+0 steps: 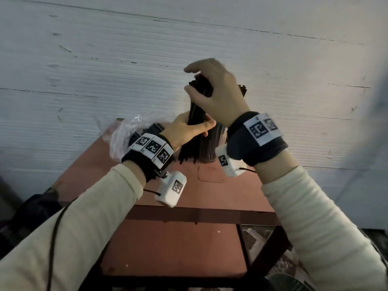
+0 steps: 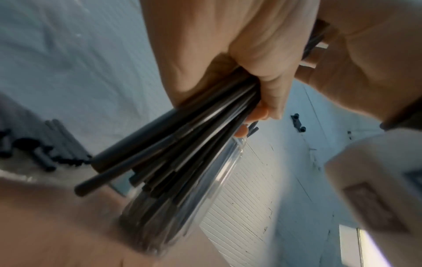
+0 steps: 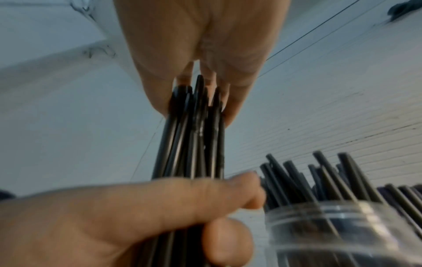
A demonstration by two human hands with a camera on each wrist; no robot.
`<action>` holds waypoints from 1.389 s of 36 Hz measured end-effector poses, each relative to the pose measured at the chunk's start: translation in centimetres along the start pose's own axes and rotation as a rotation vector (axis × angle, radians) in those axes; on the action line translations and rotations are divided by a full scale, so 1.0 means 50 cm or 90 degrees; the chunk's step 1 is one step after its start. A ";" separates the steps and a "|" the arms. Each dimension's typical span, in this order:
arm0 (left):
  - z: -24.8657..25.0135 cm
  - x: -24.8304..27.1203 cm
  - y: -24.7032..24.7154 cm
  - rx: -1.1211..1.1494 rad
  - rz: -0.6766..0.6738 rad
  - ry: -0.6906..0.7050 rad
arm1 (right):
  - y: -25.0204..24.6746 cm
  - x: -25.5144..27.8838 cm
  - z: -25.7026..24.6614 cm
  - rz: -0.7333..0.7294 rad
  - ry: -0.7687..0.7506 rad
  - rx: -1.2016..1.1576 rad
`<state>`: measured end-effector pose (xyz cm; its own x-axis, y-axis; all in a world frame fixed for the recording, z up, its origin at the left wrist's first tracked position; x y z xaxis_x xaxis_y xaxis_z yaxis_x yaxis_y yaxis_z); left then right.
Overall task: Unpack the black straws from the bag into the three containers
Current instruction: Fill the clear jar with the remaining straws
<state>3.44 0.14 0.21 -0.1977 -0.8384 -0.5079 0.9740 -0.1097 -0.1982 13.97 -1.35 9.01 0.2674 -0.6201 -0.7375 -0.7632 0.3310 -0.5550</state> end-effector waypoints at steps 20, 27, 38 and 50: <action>-0.066 0.038 -0.018 0.055 -0.107 -0.145 | 0.086 0.031 0.048 -0.142 0.058 0.064; -0.086 0.046 -0.023 0.045 -0.164 -0.182 | 0.085 0.037 0.038 -0.134 0.046 0.024; -0.040 0.034 -0.057 -0.064 -0.170 -0.061 | 0.031 0.034 0.032 -0.056 0.164 -0.067; 0.017 0.025 -0.039 -0.075 -0.190 0.023 | 0.047 0.035 0.022 -0.237 0.222 -0.096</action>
<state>1.41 -1.16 0.67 -0.4790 -0.7588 -0.4413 0.8532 -0.2843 -0.4372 13.29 -0.89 6.01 0.3442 -0.8843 -0.3155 -0.7373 -0.0465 -0.6740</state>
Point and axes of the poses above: each hand's wrist, its own x-axis away from the middle knuckle, its own y-axis out of the palm, z = x × y, the point moved 2 cm from there along -x, towards the middle knuckle, and after that the axes turned 14 degrees about y, right-handed, at the moved point
